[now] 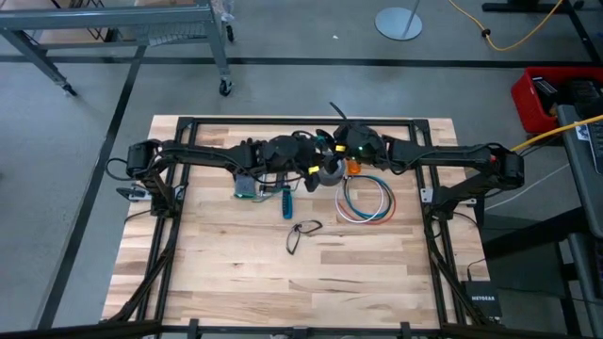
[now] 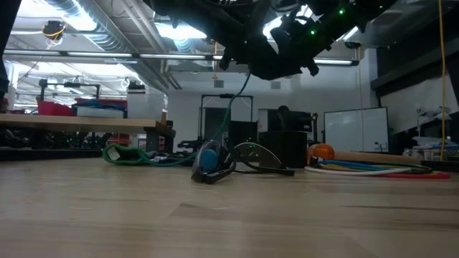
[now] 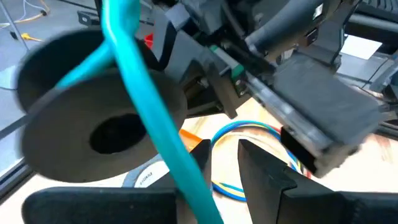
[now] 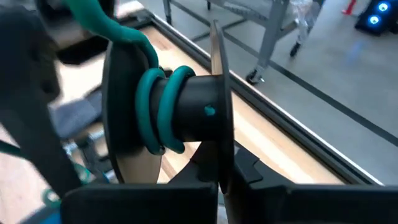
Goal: Coil cords
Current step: Coil the green wire onto the spool
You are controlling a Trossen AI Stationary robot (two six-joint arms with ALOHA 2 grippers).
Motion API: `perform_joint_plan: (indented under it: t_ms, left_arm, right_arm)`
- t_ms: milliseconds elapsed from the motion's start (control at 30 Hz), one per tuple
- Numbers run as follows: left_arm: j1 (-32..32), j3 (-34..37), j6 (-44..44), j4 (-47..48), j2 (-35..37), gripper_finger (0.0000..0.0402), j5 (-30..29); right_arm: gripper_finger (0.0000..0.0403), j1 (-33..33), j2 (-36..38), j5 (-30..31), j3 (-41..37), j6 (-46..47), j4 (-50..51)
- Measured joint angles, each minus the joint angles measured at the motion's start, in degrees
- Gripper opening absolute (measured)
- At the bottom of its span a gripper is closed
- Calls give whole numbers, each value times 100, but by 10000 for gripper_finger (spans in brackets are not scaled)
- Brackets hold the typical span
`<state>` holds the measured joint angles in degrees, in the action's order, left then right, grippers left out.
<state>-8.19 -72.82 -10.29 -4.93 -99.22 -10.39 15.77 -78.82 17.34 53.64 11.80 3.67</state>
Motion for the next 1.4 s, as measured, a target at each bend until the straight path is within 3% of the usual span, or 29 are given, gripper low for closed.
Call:
perform_joint_plan:
  t_ms: [400,633,1100,1400]
  left_arm:
    - [133,2,310,-19,0,61,-11]
    - [192,7,587,1,0,5,-31]
    - [188,7,913,35,0,0,-142]
    - [190,11,897,697,-4,0,-491]
  right_arm:
    - [1,323,3,-124,5,26,-596]
    - [1,655,6,-816,5,37,-1308]
    - [1,966,6,-2065,5,295,-2815]
    - [1,1335,105,-3143,13,714,-3428]
